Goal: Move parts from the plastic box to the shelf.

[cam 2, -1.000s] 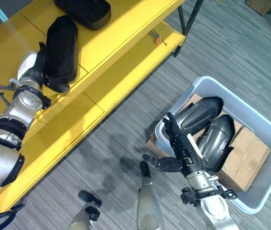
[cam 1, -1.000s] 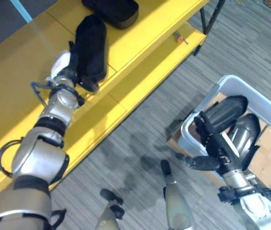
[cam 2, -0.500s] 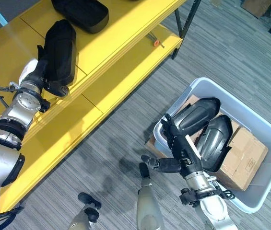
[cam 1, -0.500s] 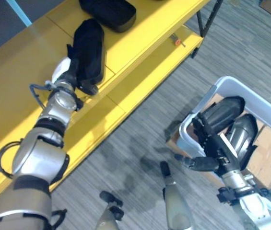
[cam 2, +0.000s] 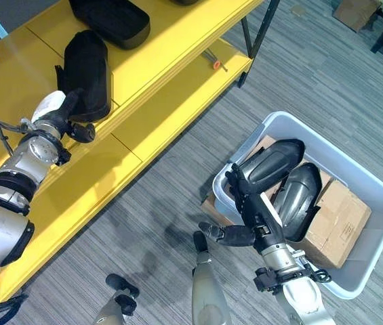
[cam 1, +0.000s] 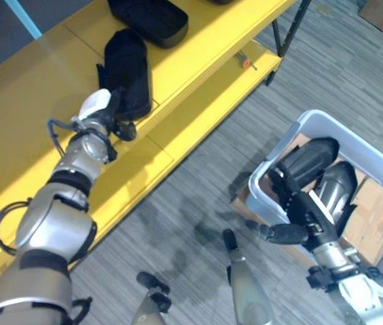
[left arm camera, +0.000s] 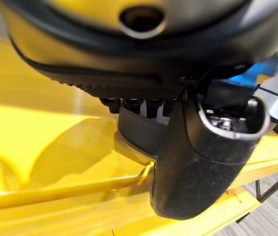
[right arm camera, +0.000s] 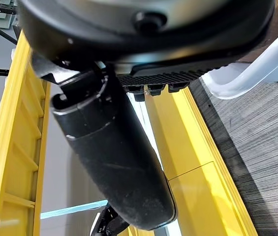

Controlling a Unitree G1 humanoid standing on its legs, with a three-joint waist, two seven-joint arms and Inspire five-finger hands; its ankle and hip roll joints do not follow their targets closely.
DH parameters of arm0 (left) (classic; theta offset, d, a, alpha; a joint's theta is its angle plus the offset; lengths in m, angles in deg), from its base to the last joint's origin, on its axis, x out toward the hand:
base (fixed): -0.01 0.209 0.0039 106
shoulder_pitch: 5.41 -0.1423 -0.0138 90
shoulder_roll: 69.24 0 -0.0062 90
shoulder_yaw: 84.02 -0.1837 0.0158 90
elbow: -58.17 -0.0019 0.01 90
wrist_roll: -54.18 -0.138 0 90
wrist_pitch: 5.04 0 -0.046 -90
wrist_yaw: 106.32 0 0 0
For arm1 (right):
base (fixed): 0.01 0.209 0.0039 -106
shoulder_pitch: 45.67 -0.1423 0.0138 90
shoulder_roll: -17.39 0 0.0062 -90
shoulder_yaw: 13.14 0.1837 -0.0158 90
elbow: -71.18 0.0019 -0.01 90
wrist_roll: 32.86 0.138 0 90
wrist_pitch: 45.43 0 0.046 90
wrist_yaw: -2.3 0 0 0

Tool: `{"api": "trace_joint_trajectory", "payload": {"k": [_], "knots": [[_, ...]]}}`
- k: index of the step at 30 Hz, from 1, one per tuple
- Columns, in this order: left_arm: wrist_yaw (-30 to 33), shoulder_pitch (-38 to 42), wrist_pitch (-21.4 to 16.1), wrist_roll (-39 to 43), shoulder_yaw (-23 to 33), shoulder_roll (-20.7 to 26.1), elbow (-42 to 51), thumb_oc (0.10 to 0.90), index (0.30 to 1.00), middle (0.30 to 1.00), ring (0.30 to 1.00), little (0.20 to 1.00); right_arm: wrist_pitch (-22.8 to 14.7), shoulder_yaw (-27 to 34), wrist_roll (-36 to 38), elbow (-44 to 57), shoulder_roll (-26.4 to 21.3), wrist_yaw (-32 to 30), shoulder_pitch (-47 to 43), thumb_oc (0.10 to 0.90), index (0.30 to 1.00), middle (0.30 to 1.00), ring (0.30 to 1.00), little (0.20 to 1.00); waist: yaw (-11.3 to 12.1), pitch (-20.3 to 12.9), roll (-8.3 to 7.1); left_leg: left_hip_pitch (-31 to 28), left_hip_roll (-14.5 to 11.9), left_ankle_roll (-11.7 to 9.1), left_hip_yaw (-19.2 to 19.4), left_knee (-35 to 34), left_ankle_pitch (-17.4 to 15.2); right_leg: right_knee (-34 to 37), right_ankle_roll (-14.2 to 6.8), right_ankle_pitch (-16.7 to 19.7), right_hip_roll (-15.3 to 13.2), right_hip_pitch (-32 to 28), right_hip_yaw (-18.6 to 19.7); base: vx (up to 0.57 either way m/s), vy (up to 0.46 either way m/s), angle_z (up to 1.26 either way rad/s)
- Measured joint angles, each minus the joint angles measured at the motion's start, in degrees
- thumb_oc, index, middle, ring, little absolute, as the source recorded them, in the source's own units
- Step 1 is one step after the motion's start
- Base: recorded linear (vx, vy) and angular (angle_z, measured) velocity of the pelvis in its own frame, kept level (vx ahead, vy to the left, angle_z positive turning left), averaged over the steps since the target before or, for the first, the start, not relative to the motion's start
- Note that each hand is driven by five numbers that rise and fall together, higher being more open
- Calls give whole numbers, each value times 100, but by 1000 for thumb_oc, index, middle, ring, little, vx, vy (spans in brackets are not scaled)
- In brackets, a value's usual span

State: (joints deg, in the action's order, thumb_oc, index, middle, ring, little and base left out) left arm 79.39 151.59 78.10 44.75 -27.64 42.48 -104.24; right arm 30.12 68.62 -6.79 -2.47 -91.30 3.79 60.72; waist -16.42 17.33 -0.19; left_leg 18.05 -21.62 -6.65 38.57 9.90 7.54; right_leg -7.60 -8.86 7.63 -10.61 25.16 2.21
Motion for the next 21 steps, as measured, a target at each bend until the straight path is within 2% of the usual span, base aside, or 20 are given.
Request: {"api": "trace_joint_trajectory", "payload": {"k": [6, 8, 9, 18, 21], "knots": [[-32, -166, -87, -7, 119, 120, -5, 900, 1000, 1000, 1000, 1000, 3, -1, -2, 0, -194, 66, -2, 900, 1000, 1000, 1000, 1000, 60, 19, 202, 8, 6, -7, -47, -8, 7, 1, 13, -13, 0, -24, -52, -1, 5, 1], [-64, -300, -86, -5, 318, 193, -5, 900, 1000, 1000, 1000, 1000, 8, -2, -2, 0, -213, 101, -8, 900, 1000, 1000, 1000, 1000, 76, 35, 271, -1, 25, -3, -93, -13, 12, -7, 33, -27, 3, -59, -96, -4, 19, 7], [-75, -372, -84, 0, 476, 216, -14, 900, 1000, 1000, 1000, 1000, 10, -2, -2, -1, -239, 106, -4, 900, 1000, 1000, 1000, 1000, 81, 34, 287, -8, 28, -3, -105, -19, 12, -29, 53, -44, 2, -61, -109, -6, 27, 8], [-141, -558, 26, -5, 574, 646, -143, 900, 1000, 1000, 1000, 1000, 46, -4, -2, -1, -310, 159, -20, 900, 1000, 1000, 1000, 1000, 122, 119, 365, -62, 89, 9, -193, -41, 6, -46, 11, -113, -22, -186, -199, -4, 13, 5], [-138, -647, 68, 23, 875, 712, -243, 900, 1000, 1000, 1000, 1000, 51, -4, -5, -1, -372, 181, -5, 900, 1000, 1000, 1000, 1000, 131, 171, 360, -88, 94, 25, -272, -44, 17, -53, 2, -159, -36, -277, -289, -7, 22, 10]]}}
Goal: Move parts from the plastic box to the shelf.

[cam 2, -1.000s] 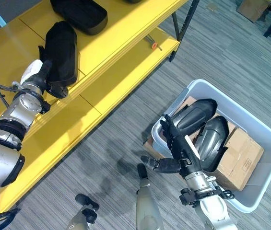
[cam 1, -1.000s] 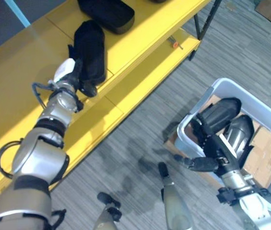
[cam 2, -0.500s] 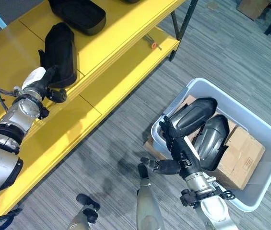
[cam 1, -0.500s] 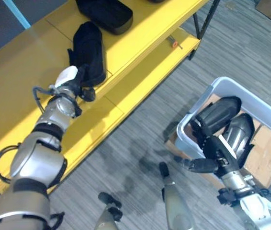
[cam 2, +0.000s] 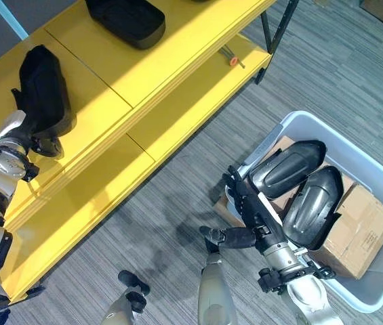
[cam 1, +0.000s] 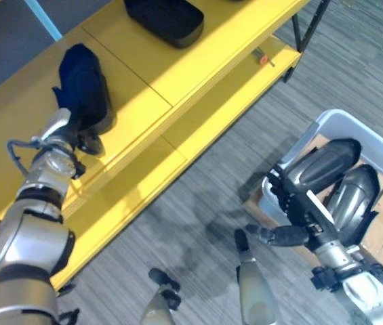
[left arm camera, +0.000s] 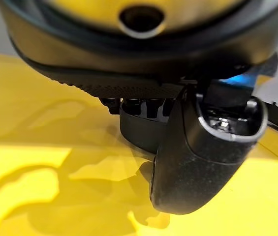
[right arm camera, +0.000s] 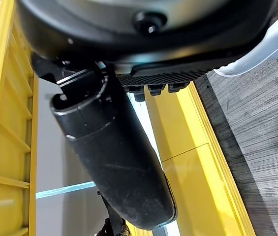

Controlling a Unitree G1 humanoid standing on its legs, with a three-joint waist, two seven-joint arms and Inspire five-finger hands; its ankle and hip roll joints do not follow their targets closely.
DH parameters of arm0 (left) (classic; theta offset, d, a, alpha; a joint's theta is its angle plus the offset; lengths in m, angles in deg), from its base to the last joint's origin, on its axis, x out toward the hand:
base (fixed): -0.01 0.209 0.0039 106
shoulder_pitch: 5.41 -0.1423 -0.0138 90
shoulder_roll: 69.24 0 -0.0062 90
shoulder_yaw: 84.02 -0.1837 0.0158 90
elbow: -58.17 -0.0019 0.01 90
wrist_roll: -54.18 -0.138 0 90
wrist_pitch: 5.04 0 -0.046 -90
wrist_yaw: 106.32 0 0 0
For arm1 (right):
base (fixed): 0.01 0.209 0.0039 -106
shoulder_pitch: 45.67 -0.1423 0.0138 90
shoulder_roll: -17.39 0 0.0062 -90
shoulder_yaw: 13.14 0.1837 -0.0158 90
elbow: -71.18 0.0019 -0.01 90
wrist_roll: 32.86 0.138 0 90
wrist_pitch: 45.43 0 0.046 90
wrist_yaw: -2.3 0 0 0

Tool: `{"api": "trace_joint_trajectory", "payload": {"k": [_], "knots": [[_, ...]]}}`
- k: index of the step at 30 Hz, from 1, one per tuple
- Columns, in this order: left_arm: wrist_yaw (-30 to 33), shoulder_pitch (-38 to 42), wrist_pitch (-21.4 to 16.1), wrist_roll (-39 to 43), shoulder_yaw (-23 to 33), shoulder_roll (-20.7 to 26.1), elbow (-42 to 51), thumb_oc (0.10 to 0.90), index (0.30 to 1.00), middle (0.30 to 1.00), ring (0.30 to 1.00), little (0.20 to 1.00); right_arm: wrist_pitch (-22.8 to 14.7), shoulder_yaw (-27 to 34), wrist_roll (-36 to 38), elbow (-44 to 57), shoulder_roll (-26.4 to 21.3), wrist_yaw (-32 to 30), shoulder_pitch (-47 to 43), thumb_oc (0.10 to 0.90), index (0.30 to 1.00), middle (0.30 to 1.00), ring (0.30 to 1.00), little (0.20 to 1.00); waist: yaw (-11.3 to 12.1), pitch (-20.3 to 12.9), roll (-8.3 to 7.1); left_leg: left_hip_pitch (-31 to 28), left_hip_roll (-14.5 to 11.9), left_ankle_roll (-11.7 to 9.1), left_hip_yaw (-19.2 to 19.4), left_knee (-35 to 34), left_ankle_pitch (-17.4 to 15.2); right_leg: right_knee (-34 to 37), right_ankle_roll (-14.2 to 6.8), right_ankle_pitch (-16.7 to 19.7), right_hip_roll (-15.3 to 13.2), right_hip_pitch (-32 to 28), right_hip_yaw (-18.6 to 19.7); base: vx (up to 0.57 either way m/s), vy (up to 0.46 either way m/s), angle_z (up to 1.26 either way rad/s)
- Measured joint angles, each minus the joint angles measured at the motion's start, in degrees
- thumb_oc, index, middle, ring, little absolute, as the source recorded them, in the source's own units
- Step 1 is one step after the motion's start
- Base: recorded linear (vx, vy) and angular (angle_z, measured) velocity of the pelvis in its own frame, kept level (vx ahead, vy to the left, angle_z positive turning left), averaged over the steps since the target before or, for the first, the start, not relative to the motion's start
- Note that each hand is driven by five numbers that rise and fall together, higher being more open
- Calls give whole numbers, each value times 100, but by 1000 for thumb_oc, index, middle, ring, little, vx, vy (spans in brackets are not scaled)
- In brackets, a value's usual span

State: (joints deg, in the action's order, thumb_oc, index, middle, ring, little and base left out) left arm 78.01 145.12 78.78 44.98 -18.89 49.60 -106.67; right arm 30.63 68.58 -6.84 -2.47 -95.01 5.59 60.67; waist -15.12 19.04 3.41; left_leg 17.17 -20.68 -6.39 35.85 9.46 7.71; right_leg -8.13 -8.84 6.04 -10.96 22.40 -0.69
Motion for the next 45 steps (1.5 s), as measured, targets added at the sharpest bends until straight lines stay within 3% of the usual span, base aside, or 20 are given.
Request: {"api": "trace_joint_trajectory", "payload": {"k": [11, 21, 33, 45], "knots": [[168, 32, 124, 452, 194, -23, 128, 900, 1000, 1000, 1000, 1000, 35, 2, -5, 0, -22, 16, -12, 900, 1000, 1000, 1000, 1000, 85, 130, -39, -26, 11, -3, -9, 0, -5, -43, -6, -43, -17, -16, -14, -1, 1, 1], [948, 341, 375, 1365, 327, -642, 127, 900, 1000, 1000, 1000, 1000, 65, -13, -10, 18, -32, -14, -36, 900, 1000, 1000, 1000, 1000, 104, 217, -183, -16, 88, -6, -91, 18, -61, -206, -38, -165, -133, -10, -44, 3, -1, 6], [1291, 415, 354, 2247, 698, -798, 126, 900, 1000, 1000, 1000, 1000, 66, -13, -61, 19, -29, -82, -36, 900, 1000, 1000, 1000, 1000, 82, 210, -231, -42, 91, 29, -75, 45, -57, -239, -50, -165, -116, -16, -32, 0, 0, 0], [1286, 449, 377, 2181, 409, -797, 177, 900, 1000, 1000, 1000, 1000, 65, -11, -60, 19, -34, -82, -34, 900, 1000, 1000, 1000, 1000, 80, 175, -300, -39, 78, 41, -86, 135, -84, -295, -49, -165, -120, -21, 7, 0, 0, 0]]}}
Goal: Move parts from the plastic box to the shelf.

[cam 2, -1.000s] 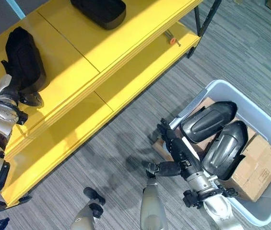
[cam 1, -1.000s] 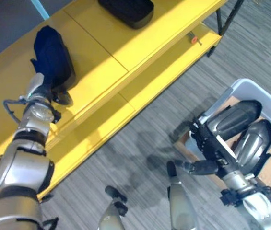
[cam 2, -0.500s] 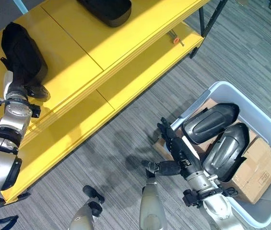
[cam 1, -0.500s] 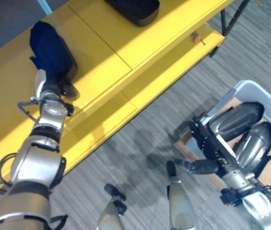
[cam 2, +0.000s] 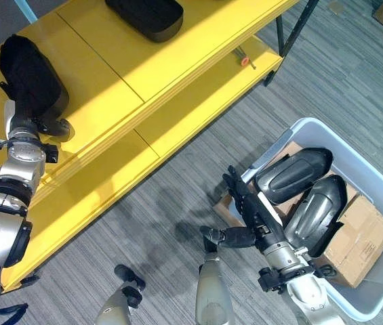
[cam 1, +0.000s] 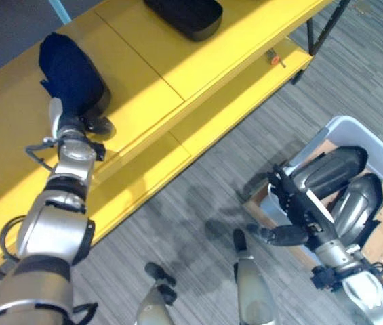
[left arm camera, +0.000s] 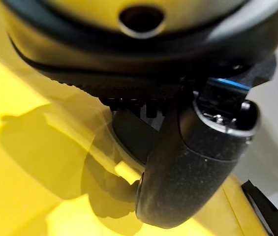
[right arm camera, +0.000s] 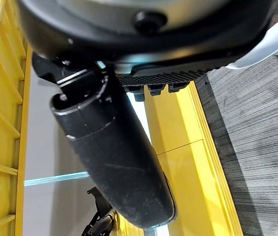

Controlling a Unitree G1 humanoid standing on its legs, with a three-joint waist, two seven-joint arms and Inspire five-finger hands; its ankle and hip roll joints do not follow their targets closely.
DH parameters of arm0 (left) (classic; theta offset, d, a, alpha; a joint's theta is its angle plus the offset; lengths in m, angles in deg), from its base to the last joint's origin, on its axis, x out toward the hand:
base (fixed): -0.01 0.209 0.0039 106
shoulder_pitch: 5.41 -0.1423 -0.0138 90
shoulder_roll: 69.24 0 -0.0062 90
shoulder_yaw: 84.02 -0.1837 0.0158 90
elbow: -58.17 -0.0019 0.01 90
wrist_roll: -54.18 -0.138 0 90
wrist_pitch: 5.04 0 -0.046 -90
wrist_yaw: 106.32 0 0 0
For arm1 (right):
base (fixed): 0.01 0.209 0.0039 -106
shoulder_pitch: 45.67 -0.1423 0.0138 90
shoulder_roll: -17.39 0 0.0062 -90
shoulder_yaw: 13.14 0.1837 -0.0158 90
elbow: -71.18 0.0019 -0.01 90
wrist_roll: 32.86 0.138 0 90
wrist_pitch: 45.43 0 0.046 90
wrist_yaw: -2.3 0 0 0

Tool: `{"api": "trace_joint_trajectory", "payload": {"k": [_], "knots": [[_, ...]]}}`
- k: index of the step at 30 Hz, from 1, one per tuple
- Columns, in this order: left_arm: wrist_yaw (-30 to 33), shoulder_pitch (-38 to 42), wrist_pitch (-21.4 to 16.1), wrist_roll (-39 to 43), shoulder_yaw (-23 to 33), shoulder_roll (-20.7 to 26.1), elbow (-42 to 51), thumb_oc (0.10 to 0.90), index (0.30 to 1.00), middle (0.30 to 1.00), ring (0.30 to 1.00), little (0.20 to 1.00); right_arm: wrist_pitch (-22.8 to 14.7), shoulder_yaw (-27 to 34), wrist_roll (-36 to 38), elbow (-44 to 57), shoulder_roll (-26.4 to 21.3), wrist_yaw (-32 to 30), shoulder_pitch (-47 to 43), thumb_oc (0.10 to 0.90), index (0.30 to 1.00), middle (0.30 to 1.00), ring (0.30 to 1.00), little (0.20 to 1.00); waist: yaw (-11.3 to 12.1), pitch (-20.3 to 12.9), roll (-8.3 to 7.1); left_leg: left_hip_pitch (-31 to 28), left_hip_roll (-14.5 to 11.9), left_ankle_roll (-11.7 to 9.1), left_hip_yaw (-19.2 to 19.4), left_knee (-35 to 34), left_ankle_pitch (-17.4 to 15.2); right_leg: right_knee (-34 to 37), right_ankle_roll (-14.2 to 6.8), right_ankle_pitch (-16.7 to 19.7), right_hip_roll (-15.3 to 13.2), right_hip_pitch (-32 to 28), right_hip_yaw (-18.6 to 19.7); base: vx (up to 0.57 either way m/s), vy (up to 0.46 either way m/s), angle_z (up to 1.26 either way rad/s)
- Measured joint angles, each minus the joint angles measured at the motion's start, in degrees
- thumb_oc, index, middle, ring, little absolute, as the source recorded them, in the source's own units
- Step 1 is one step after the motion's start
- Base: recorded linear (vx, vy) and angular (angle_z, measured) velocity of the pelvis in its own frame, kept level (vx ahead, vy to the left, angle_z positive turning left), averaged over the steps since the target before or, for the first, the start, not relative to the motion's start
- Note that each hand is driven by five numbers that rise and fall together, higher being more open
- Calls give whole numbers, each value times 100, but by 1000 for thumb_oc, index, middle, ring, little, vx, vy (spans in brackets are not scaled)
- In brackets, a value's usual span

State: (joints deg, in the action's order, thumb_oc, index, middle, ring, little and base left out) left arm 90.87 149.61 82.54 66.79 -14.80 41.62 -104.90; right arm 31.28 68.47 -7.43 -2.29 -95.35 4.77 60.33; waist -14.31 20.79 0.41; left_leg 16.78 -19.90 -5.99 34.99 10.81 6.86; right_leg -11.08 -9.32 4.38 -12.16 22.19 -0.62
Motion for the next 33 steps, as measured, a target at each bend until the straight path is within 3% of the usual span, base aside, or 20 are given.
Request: {"api": "trace_joint_trajectory", "payload": {"k": [6, 13, 21, 24, 33], "knots": [[26, 7, 29, -689, -684, 20, 423, 900, 1000, 1000, 1000, 1000, -1, 1, -2, 0, -4, -1, 22, 900, 1000, 1000, 1000, 1000, 38, 5, -17, 21, 7, 1, -18, 7, 0, -19, 0, 0, -13, 8, -16, 0, 0, 0], [95, -100, -41, -907, -868, 171, 1737, 900, 1000, 1000, 1000, 1000, -14, 23, -61, 0, 0, -7, -1, 900, 1000, 1000, 1000, 1000, 74, 16, -43, 93, 25, 10, -71, 24, 1, -28, -3, -1, -41, 25, -69, 0, -4, 3], [262, -126, -397, -1068, -868, 1005, 3128, 900, 1000, 1000, 1000, 1000, -48, 49, -69, -5, 3, -65, -8, 900, 1000, 1000, 1000, 1000, 205, 28, -26, -58, 37, 12, -94, 16, 2, -18, -5, -14, -56, -138, -114, 0, 0, 0], [317, -140, -452, -1078, -846, 1376, 3289, 900, 1000, 1000, 1000, 1000, -53, 134, -169, -15, 3, -75, -8, 900, 1000, 1000, 1000, 1000, 223, 29, 17, -100, 108, 13, -103, -15, 2, -15, -24, -36, -122, -176, -118, 2, 9, 5], [246, -464, -507, -1067, -834, 1382, 2828, 900, 1000, 1000, 1000, 1000, -53, 193, -278, -21, 4, -96, 38, 900, 1000, 1000, 1000, 1000, 335, 25, 92, -101, 127, 35, -121, -13, 11, -47, -33, -29, -140, -182, -130, -1, 0, 0]]}}
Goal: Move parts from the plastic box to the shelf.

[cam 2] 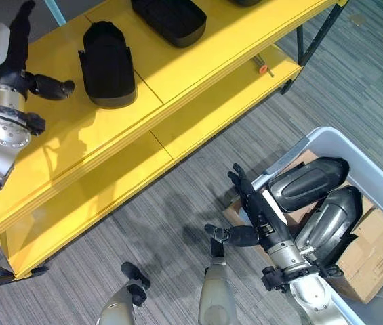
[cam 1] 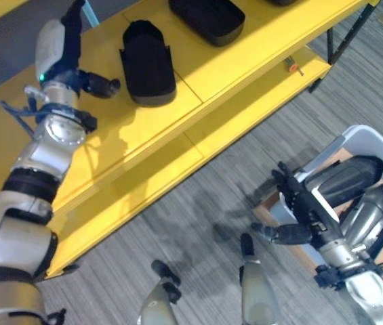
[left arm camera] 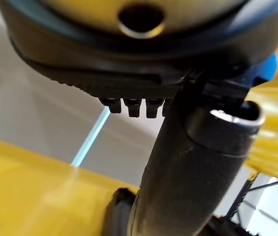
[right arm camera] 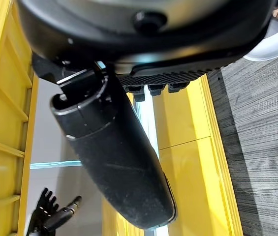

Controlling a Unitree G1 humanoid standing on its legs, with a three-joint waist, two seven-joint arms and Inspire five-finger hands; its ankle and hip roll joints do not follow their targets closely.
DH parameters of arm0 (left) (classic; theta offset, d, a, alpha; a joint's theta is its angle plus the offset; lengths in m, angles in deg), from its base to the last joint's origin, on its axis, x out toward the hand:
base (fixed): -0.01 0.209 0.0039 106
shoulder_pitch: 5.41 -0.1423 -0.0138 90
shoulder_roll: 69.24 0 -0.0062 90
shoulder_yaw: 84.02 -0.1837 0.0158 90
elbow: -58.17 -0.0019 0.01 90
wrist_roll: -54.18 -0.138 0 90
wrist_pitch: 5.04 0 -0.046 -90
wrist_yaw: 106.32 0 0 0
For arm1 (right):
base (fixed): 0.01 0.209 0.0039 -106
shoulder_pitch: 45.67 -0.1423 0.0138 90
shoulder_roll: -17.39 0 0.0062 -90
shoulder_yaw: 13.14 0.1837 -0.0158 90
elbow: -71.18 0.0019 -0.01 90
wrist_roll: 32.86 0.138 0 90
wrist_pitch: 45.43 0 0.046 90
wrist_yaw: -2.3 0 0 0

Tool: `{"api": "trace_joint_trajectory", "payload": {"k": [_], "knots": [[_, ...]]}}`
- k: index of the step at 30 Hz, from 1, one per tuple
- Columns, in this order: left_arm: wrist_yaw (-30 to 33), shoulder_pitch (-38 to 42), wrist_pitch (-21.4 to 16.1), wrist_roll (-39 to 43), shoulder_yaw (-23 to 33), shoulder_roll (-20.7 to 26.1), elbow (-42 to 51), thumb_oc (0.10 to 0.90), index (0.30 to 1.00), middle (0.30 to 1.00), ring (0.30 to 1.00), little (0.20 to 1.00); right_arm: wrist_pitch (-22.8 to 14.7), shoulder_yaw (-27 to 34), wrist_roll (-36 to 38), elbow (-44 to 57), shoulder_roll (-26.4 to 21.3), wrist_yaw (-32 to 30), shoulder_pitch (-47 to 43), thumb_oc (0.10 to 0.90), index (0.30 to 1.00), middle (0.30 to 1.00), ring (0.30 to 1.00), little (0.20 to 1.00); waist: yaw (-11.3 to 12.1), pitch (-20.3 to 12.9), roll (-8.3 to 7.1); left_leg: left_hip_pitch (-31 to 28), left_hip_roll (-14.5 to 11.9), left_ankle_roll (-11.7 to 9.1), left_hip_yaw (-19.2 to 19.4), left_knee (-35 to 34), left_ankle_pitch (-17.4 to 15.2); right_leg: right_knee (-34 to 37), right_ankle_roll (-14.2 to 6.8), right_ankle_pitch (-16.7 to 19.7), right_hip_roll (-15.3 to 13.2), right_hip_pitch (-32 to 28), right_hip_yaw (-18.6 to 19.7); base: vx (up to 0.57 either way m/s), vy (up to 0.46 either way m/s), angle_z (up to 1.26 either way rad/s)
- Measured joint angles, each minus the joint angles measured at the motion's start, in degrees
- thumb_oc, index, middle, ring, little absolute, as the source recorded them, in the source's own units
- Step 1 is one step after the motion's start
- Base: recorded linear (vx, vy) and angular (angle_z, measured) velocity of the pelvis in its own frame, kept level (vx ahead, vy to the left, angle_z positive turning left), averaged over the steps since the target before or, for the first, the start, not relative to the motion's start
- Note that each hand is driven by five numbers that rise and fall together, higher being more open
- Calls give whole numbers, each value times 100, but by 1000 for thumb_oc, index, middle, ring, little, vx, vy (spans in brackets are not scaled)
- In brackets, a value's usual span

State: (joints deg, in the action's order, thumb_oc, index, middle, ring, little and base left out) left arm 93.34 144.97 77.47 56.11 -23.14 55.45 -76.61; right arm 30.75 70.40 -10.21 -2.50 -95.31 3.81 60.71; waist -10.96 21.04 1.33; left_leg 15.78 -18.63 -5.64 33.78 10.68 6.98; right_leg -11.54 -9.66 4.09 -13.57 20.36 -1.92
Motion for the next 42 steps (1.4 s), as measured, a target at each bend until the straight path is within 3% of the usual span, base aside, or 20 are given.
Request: {"api": "trace_joint_trajectory", "payload": {"k": [10, 16, 20, 25, 27, 33, 37, 42], "knots": [[-34, -487, -13, -112, 11, -13, 561, 900, 1000, 1000, 1000, 1000, -4, 60, 1, 0, 0, 45, 124, 900, 1000, 1000, 1000, 1000, 6, 0, -1, 0, -1, -1, -73, 1, -1, 18, -6, -13, 3, -72, -34, -2, -3, 3], [-37, -580, -134, -944, -188, -13, 926, 900, 1000, 1000, 1000, 1000, -26, 66, 3, 0, -1, 70, 148, 900, 1000, 1000, 1000, 1000, -33, 0, -1, 6, -16, -14, -59, -2, -10, 39, 3, -31, 8, -57, -26, 0, 0, 0], [-3, -455, -147, -1737, -691, 50, 932, 900, 1000, 1000, 1000, 1000, -74, 79, 6, 0, -2, 58, 123, 900, 1000, 1000, 1000, 1000, -145, 0, -1, 6, -16, -16, 8, -6, -24, 52, -1, -29, 12, -4, 3, 21, -2, -7], [21, 72, -178, -2767, -1920, 286, 904, 900, 1000, 1000, 1000, 1000, -123, 82, 6, -2, -37, 4, 99, 900, 1000, 1000, 1000, 1000, -240, 0, -1, 1, -18, -16, 69, -36, -24, 56, -3, -19, 36, 54, 44, 19, 1, -7], [6, 174, -252, -3036, -2068, 314, 852, 900, 1000, 1000, 1000, 1000, -135, 82, 5, -2, -45, -33, 44, 900, 1000, 1000, 1000, 1000, -303, 1, 4, -20, -12, -17, 103, -52, -24, 58, -6, -17, 48, 90, 104, 26, -6, -14], [-42, 490, -244, -3189, -2312, 280, -138, 900, 1000, 1000, 1000, 1000, -146, 88, 4, -2, -46, -144, -61, 900, 1000, 1000, 1000, 1000, -399, 3, 68, -121, -12, -20, 220, -114, -22, 63, -5, -13, 84, 125, 230, 15, -8, -10], [-169, 618, -168, -3184, -2313, 176, -813, 900, 1000, 1000, 1000, 1000, -146, 98, 4, -3, -46, -153, -57, 900, 1000, 1000, 1000, 1000, -452, -3, 234, -129, -9, -44, 230, -173, -6, 76, -4, -14, 97, 143, 237, 0, 0, 0], [-251, 789, -111, -3155, -2300, 8, -1543, 900, 1000, 1000, 1000, 1000, -148, 100, 5, -3, -46, -149, -60, 900, 1000, 1000, 1000, 1000, -448, -11, 246, -152, -4, -56, 345, -214, 3, 49, 1, -10, 110, 233, 320, 22, -14, -9]]}}
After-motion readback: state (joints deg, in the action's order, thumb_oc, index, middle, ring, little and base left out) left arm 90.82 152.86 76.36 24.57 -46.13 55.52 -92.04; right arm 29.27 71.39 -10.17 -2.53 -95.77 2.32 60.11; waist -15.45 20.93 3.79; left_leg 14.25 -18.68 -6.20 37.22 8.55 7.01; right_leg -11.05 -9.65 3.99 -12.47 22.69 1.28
